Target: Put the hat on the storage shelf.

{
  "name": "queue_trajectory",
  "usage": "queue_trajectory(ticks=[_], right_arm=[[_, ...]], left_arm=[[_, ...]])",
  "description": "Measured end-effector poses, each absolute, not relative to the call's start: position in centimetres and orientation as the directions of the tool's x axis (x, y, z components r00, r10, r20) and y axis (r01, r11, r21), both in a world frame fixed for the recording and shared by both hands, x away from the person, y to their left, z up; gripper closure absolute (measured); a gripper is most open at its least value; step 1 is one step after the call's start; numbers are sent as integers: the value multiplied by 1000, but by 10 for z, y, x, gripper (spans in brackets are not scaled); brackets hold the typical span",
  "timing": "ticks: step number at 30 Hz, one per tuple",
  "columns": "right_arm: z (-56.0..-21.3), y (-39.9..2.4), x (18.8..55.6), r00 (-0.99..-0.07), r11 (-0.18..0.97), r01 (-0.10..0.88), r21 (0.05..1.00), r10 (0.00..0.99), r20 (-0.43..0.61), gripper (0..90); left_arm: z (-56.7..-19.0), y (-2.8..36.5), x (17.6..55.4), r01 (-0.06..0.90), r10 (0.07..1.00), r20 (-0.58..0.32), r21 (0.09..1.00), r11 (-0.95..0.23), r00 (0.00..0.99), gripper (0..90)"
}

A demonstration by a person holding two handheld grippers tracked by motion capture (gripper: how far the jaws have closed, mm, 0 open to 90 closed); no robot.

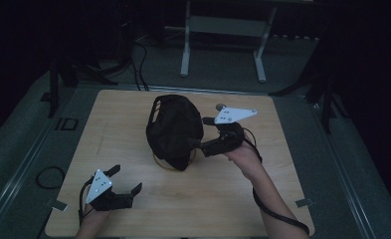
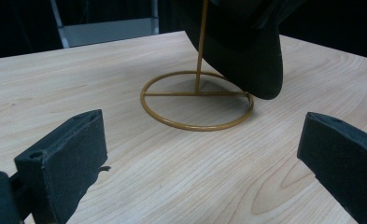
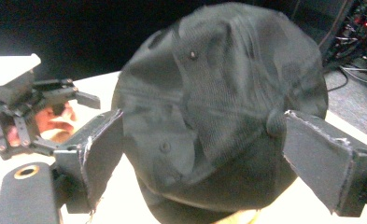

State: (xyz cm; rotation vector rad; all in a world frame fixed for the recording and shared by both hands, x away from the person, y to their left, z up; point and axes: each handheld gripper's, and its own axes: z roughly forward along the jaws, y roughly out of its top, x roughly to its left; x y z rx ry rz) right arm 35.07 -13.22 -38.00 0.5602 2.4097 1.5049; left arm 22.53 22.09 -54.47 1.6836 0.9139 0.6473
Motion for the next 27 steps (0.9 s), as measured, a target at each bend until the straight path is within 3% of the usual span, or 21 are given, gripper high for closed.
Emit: queue_trajectory(ticks=[27], right_arm=[[-445, -169, 333, -872, 428, 247, 869, 489, 7, 131]], left_arm=[[-546, 222, 226, 264, 829, -33, 955, -139, 558, 21]])
